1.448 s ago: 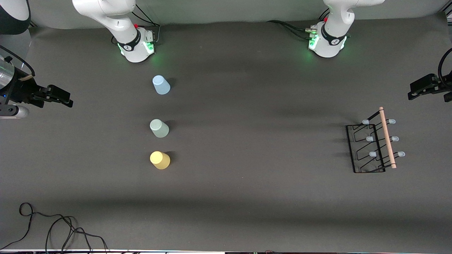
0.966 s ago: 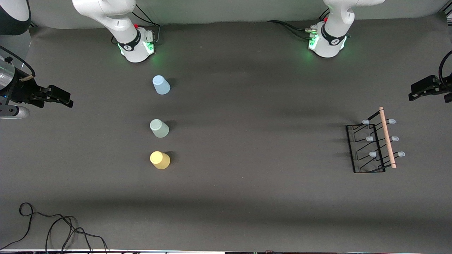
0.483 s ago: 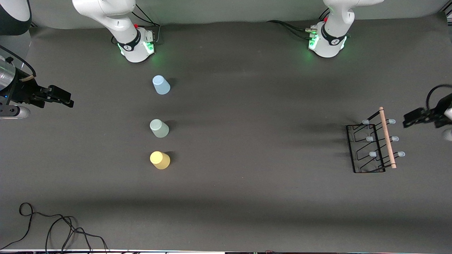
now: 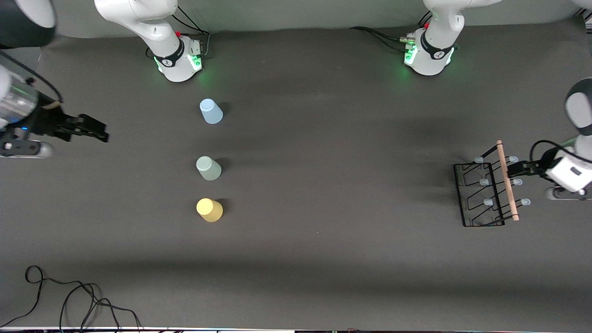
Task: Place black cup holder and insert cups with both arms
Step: 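Reach the left gripper toward the black wire rack while the right gripper advances, then grasp the wooden dowel of the rack with the left gripper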
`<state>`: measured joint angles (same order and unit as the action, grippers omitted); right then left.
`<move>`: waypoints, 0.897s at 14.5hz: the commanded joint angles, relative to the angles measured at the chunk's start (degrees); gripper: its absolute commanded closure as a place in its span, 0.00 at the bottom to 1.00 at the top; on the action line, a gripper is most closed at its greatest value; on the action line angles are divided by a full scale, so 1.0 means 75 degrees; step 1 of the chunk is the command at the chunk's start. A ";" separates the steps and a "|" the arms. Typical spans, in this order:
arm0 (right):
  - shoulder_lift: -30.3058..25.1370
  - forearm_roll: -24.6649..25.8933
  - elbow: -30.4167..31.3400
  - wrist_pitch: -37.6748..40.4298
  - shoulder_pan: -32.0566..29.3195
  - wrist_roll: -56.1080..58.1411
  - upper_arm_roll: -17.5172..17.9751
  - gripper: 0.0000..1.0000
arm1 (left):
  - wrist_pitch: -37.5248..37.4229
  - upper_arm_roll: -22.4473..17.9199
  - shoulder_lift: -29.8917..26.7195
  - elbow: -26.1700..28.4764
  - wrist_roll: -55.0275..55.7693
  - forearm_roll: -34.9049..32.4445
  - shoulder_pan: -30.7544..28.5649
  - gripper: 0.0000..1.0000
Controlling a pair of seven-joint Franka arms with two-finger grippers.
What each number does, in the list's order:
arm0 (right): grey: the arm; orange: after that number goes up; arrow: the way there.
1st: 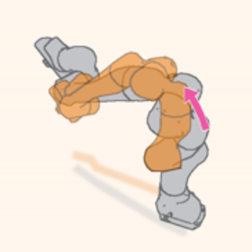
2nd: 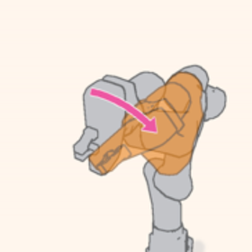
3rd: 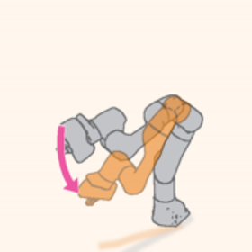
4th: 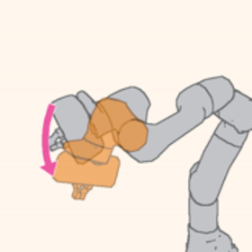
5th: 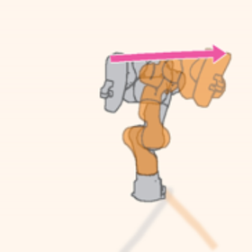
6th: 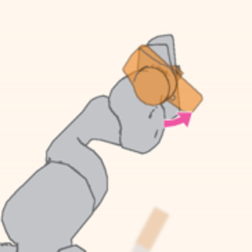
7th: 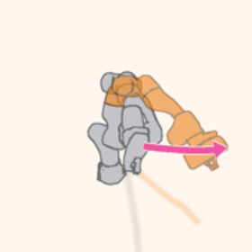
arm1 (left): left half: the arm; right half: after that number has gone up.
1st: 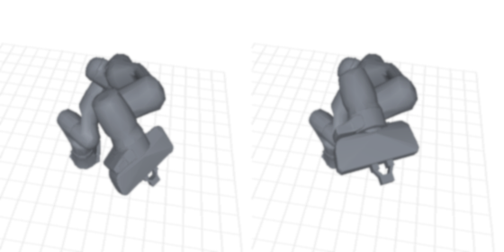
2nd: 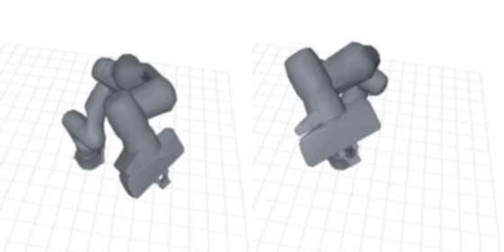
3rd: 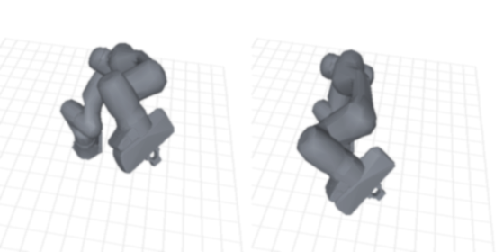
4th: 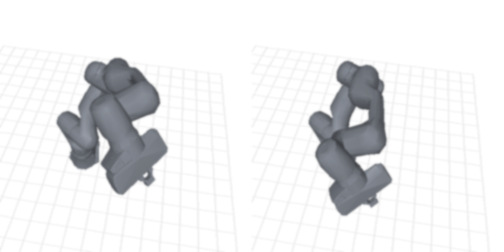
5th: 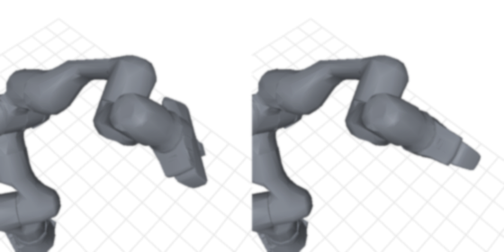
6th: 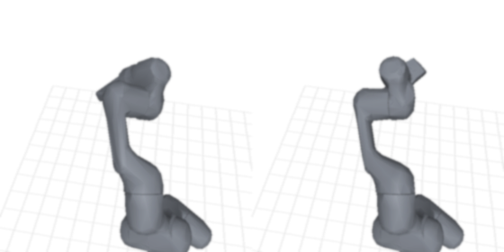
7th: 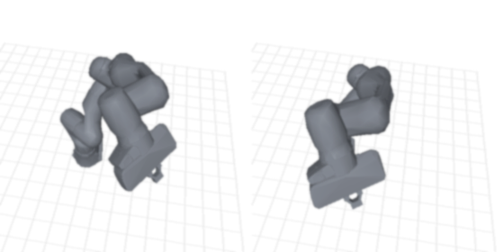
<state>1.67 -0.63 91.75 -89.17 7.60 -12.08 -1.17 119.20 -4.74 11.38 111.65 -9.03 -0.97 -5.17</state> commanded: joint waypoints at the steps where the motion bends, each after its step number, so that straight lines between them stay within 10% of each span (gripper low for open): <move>1: 0.0316 -0.0080 -0.0163 -0.0169 0.0602 -0.0906 -0.0031 0.00 | 0.0641 0.0011 -0.0276 0.0885 -0.0086 -0.0071 -0.0096 0.17; 7: 0.0633 -0.0080 -0.0163 -0.0521 0.0919 -0.1366 -0.0043 0.00 | 0.0455 0.0011 -0.0310 0.1133 -0.0121 -0.0071 -0.0120 0.96; 13: 0.0797 -0.0021 -0.0210 -0.0568 0.0908 -0.1366 -0.0043 0.00 | -0.0621 0.0174 -0.0497 0.0081 0.0042 -0.0059 0.0078 1.00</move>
<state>6.42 -0.63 91.74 -93.27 14.11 -21.09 -1.17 119.76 -4.11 10.00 116.40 -9.44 -1.05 -5.78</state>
